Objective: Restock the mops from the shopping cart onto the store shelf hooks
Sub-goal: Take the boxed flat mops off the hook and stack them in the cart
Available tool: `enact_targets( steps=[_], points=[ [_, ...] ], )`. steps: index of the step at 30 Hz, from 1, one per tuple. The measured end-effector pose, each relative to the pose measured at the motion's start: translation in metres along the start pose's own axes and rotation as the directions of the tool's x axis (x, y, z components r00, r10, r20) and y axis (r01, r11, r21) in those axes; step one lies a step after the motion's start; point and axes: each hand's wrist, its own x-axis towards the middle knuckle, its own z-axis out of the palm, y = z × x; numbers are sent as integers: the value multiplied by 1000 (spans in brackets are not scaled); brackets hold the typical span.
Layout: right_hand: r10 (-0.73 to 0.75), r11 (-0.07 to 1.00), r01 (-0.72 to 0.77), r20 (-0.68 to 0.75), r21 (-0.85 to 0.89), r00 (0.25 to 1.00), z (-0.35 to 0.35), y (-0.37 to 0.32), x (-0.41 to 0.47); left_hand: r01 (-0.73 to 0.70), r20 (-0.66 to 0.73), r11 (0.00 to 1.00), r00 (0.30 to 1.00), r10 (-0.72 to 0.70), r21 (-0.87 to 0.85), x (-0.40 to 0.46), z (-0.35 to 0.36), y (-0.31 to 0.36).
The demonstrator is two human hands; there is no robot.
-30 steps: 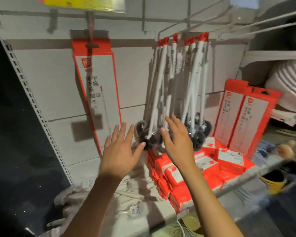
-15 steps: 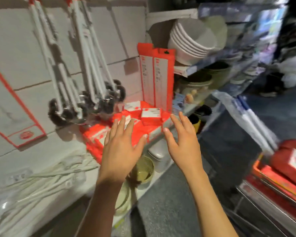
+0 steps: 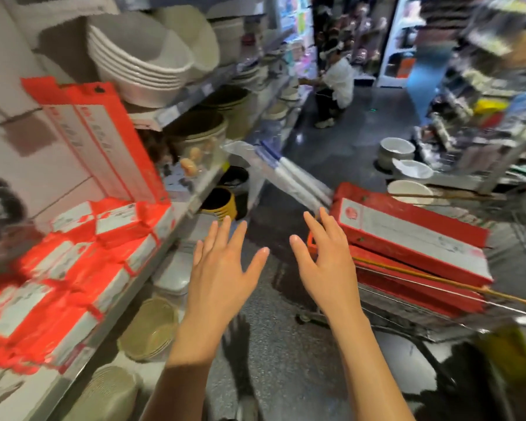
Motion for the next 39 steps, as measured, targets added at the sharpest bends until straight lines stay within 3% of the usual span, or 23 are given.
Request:
enact_targets(
  steps=[6,12,21,26,30,34,36,39],
  points=[
    [149,986,-158,-136,-54,979,-56,71,24,-159,128,984,977,169,-84,61,60,74],
    [270,951,-297,-244,-81,931,-98,142,82,-286,172,944,934,313,-166,143,123,151],
    [473,869,-494,-327,20,818,-150,260,171,-341,322,912,857,402,-229,264,226,232],
    [619,777,-624,-296,90,728,-158,319,172,-340,433,911,803,410,-232,289,284,265],
    [697,710,-694,-260,120,668,-169,360,161,-383,399,885,792,462,-264,283,328,290],
    [762,647,-737,-209,194,613,-186,403,153,-319,550,915,731,404,-248,278,353,327],
    [779,628,-746,-173,222,603,-195,423,151,-311,562,920,728,392,-239,273,366,343],
    [798,597,-753,-111,274,592,-209,452,156,-181,605,953,739,295,-244,266,385,363]
  ],
)
